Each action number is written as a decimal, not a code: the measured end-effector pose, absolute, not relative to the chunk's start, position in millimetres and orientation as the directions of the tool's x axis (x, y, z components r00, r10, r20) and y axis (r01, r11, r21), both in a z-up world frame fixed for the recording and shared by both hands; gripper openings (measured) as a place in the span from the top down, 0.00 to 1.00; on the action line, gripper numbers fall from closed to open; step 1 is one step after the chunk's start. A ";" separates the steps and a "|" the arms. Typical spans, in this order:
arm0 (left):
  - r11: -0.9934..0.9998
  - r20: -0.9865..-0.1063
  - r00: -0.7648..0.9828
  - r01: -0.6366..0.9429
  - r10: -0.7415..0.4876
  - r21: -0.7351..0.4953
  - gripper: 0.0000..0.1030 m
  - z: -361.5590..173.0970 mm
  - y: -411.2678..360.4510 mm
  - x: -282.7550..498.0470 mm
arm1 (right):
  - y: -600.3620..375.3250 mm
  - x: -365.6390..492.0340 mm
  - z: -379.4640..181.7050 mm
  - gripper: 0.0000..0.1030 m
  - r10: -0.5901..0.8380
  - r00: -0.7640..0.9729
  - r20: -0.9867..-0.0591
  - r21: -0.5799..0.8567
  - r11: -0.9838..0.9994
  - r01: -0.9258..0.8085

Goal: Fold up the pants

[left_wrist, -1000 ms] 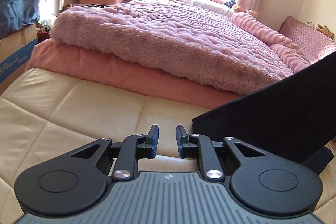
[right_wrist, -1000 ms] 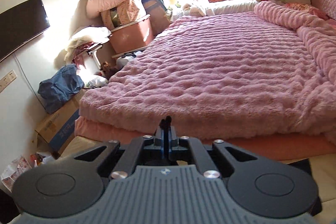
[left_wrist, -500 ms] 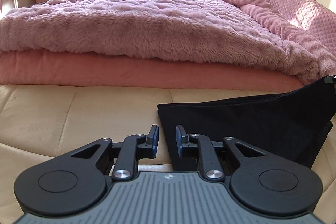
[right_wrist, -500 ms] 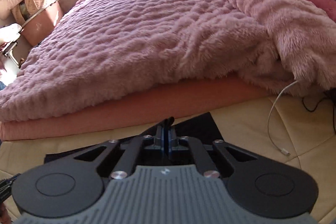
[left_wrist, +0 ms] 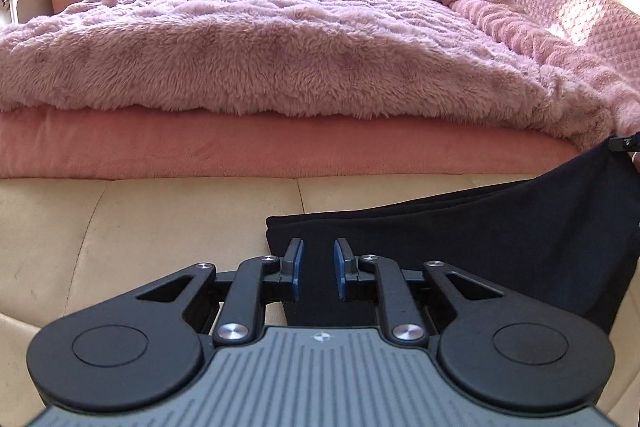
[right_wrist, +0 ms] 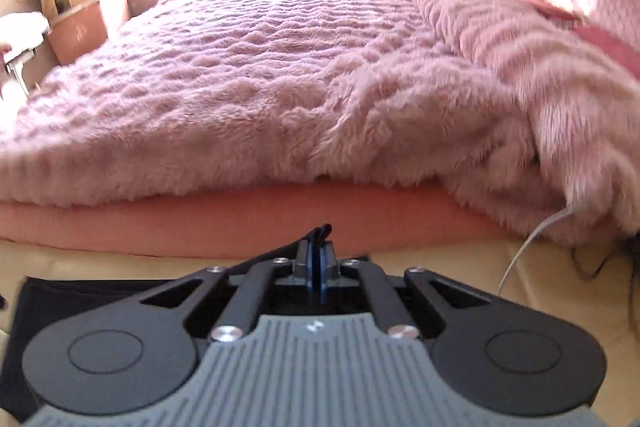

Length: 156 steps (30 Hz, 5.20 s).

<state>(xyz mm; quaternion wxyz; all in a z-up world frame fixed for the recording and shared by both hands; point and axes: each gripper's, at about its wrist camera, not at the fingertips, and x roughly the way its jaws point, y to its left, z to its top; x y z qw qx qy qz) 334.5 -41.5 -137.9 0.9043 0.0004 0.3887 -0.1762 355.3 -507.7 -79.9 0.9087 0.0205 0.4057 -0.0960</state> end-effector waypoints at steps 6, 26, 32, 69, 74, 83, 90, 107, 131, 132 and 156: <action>0.950 -0.718 0.639 0.294 -0.275 -0.102 0.83 -155.1 -49.8 342.4 | -525.0 376.2 -145.3 1.00 -0.222 0.591 -0.776 -0.109 0.969 0.221; 0.878 -0.725 0.545 0.044 -0.421 -0.477 0.51 -156.7 21.4 303.6 | -546.7 258.6 -121.3 0.32 -0.182 0.669 -0.721 0.124 0.915 0.383; 0.840 -0.738 0.482 -0.008 -0.472 -0.543 0.45 -171.5 21.5 288.5 | -550.1 270.3 -143.4 0.25 -0.199 0.614 -0.763 0.103 0.902 0.420; 0.916 -0.937 0.277 0.390 -0.214 -0.094 0.63 -149.8 120.0 258.9 | -401.0 148.0 -157.7 0.64 -0.048 0.524 -0.850 0.171 0.917 0.361; 0.924 -0.949 0.289 0.383 -0.125 -0.005 0.59 -139.2 125.4 254.1 | -396.8 145.0 -153.1 0.63 -0.058 0.516 -0.854 0.143 0.929 0.341; 0.924 -0.838 0.470 0.369 -0.278 -0.099 0.66 -93.3 98.7 214.6 | -343.6 115.9 -108.8 0.72 -0.094 0.628 -0.773 0.085 0.965 0.249; 0.848 -0.786 0.442 0.495 -0.433 -0.189 0.76 -109.3 17.4 184.7 | -260.3 116.1 -124.9 0.90 0.103 0.621 -0.777 0.173 0.984 0.053; 0.835 -0.857 0.367 0.537 -0.360 -0.121 0.86 -146.5 -31.8 142.3 | -207.4 92.5 -175.2 0.94 0.085 0.601 -0.795 0.043 0.995 -0.085; 0.920 -0.816 0.481 0.363 -0.320 -0.147 0.84 -116.5 -49.3 219.5 | -454.1 103.6 -147.7 0.41 0.182 0.755 -0.630 0.565 0.775 0.284; 0.921 -0.819 0.479 0.362 -0.315 -0.143 0.84 -118.0 -52.5 222.4 | -459.5 107.1 -150.9 0.41 0.195 0.758 -0.623 0.581 0.763 0.282; 0.923 -0.851 0.447 0.370 -0.276 -0.105 0.84 -147.8 -83.2 271.6 | -478.1 228.4 -196.2 0.40 0.446 0.648 -0.617 0.549 0.835 -0.052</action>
